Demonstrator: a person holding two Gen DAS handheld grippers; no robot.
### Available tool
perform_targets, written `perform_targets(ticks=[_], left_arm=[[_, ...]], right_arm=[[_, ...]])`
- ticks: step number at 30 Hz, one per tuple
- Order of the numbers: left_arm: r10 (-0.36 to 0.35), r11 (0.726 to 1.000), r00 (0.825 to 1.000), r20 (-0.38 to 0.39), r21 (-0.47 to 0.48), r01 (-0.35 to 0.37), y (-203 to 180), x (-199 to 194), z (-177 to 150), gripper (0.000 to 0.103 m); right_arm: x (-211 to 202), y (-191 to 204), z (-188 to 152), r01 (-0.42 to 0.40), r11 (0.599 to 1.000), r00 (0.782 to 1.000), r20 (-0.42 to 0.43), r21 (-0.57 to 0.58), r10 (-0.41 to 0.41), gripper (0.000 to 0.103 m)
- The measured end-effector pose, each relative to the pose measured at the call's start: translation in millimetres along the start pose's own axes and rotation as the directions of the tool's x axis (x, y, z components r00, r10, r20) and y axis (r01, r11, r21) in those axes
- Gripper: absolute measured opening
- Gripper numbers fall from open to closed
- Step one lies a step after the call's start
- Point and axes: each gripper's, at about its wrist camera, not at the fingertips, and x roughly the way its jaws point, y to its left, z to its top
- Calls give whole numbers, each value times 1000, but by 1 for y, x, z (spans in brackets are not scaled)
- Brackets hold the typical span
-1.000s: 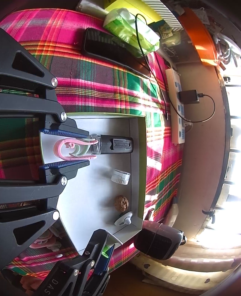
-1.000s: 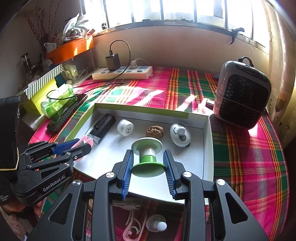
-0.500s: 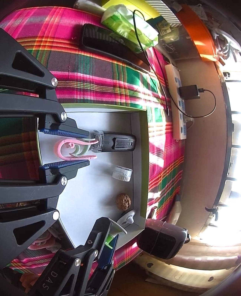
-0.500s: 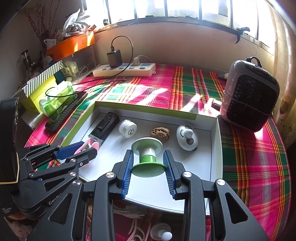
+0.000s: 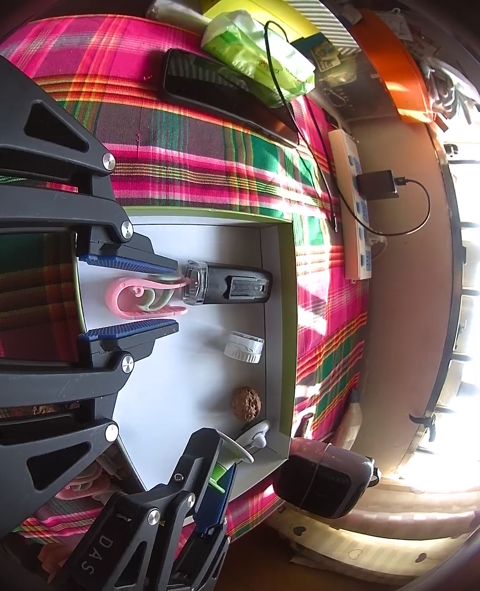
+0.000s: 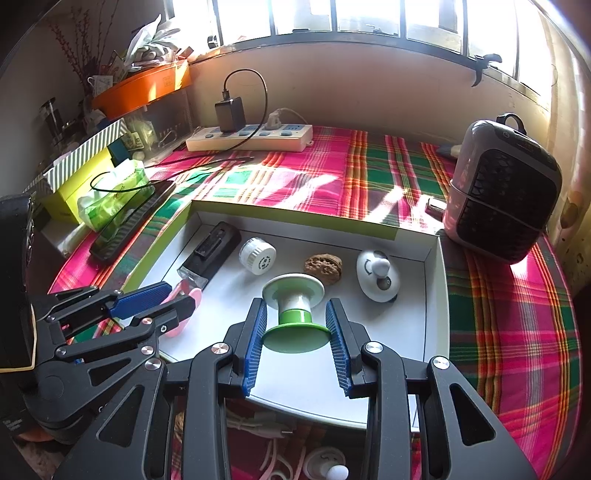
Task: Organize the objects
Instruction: 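Carry the pink clip with the left tool while the right tool carries the green spool into the box, then open the right tool releasing the green spool while the left tool releases the pink clip in the box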
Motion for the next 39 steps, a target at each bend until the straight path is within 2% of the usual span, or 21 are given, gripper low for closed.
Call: perform_targets(ticks=[7, 13, 21, 39], left_arm=[[5, 1000, 1000, 14, -13, -5, 2, -6, 0, 26], [13, 1000, 999, 45, -27, -12, 9, -20, -1, 27], [-5, 999, 998, 56, -45, 8, 16, -31, -4, 27], [-27, 997, 997, 73, -64, 32, 25, -42, -9, 27]], right_arm=[[5, 4, 2, -14, 1000, 1000, -12, -1, 14, 35], [12, 11, 6, -58, 998, 998, -19, -3, 58, 35], [34, 24, 15, -99, 995, 993, -68, -28, 97, 35], [64, 34, 25, -109, 993, 989, -110, -42, 104, 35]])
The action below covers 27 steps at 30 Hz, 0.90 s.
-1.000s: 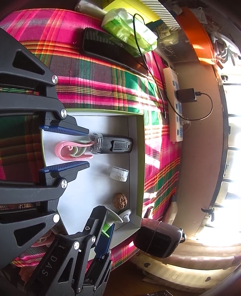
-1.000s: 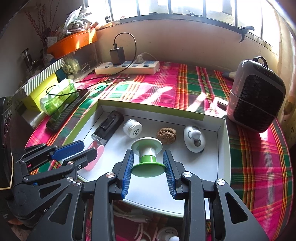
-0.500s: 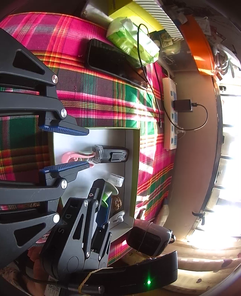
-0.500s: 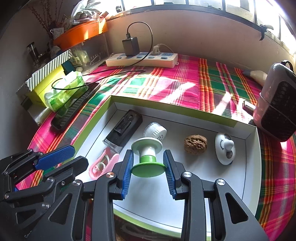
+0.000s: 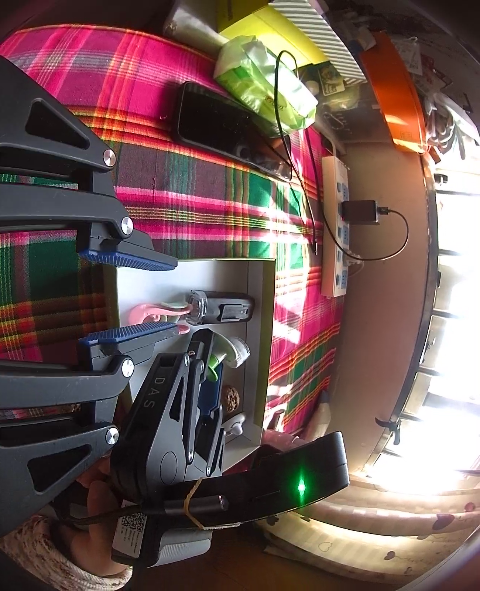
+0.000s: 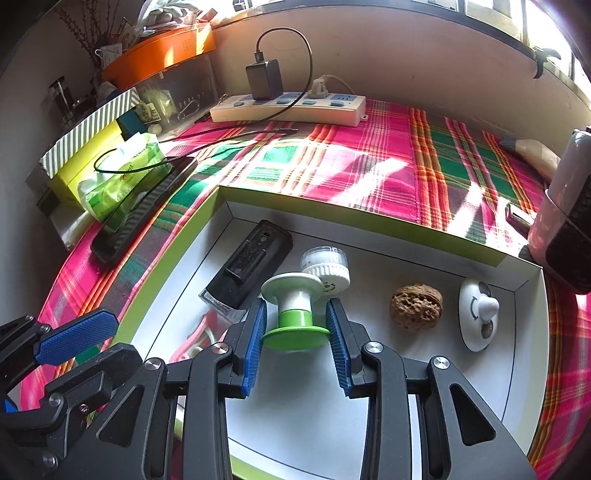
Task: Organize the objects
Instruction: 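Open the right tool releasing the green spool while the left tool releases the pink clip in the box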
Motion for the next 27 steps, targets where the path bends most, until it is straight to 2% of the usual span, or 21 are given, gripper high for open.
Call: perform_targets(ticks=[23, 27], left_arm=[[4, 1000, 1000, -8, -14, -4, 4, -4, -8, 27], [7, 1000, 1000, -10, -15, -8, 4, -5, -8, 27]], right_arm=[[4, 4, 4, -2, 1000, 1000, 2, -6, 2, 35], [3, 4, 2, 0, 1000, 1000, -2, -1, 0, 44]])
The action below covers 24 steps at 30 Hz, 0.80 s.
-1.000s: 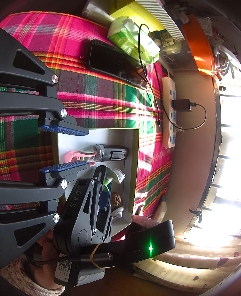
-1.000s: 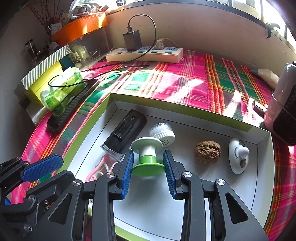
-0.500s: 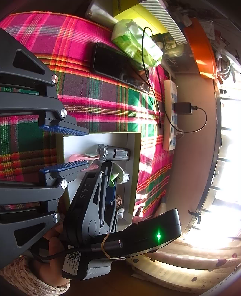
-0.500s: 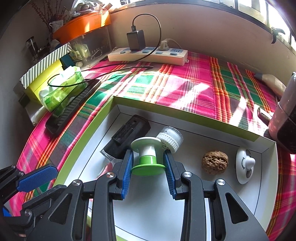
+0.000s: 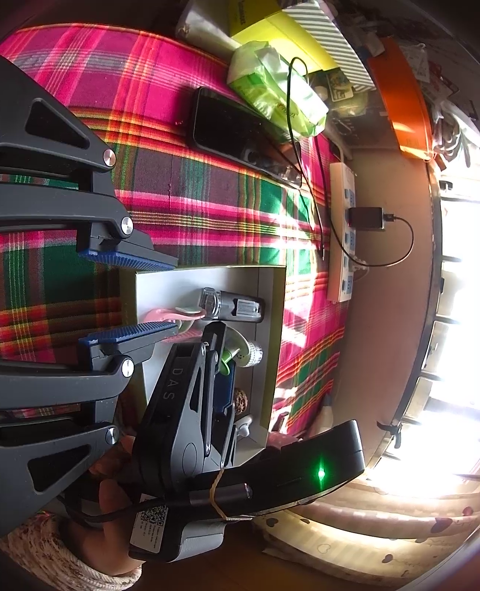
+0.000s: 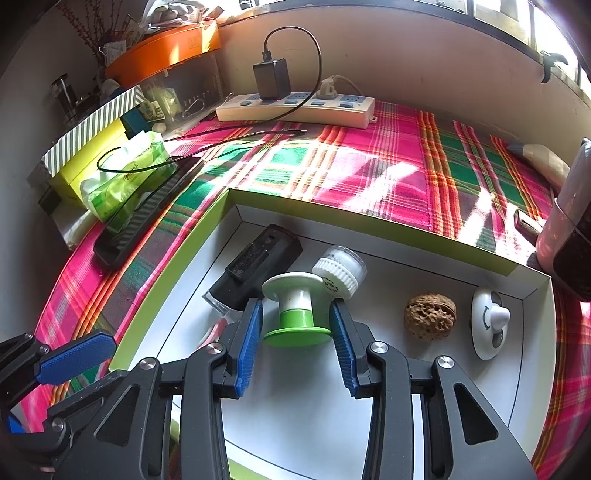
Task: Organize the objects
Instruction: 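Open the right tool releasing the green spool while the left tool releases the pink clip in the box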
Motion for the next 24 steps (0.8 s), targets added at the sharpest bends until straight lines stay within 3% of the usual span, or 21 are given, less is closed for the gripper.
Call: perform_targets(ticks=[24], left_arm=[[20, 999, 1000, 3, 27, -20, -9, -12, -8, 27]], right_arm=[[-31, -1, -16, 6, 999, 999, 47, 32, -7, 51]])
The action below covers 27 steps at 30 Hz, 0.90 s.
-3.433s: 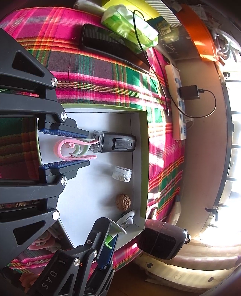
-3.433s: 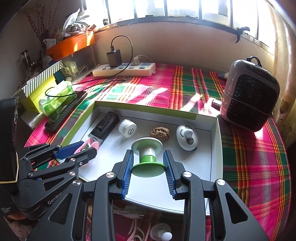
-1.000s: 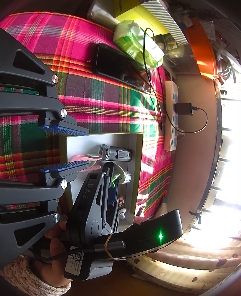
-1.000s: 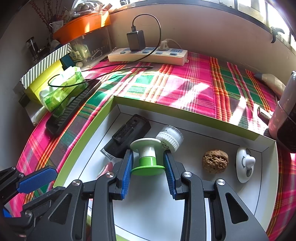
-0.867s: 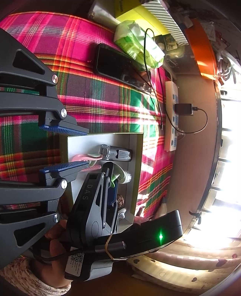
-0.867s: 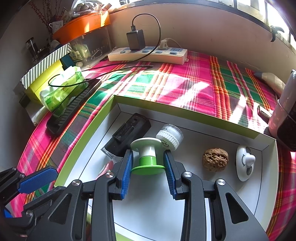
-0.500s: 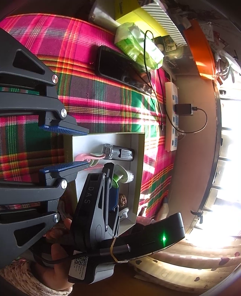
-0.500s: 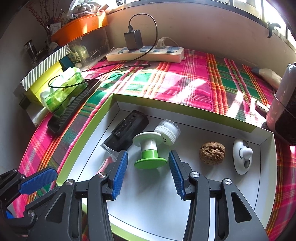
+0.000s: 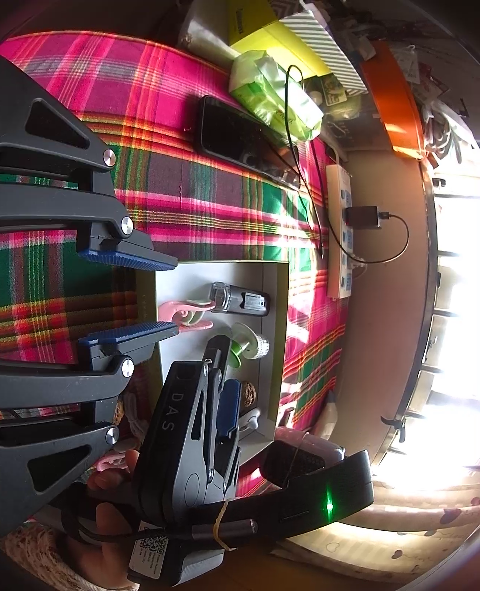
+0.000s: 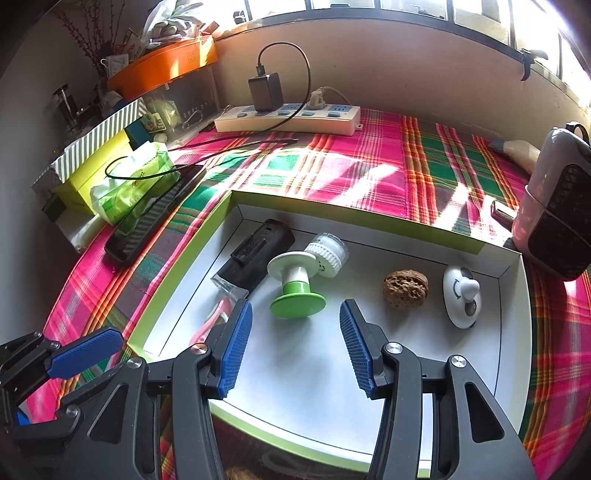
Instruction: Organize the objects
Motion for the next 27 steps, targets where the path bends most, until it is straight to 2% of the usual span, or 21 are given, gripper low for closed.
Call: perform_targets(ticks=[13, 27], left_arm=[[-9, 1000, 1000, 7, 13, 9, -10, -10, -7, 27], [-53, 998, 999, -4, 33, 53, -21, -16, -21, 29]], right_arm=[[-34, -6, -19, 5, 999, 998, 58, 34, -7, 51], [-71, -26, -51, 60, 994, 990, 119, 97, -71, 51]])
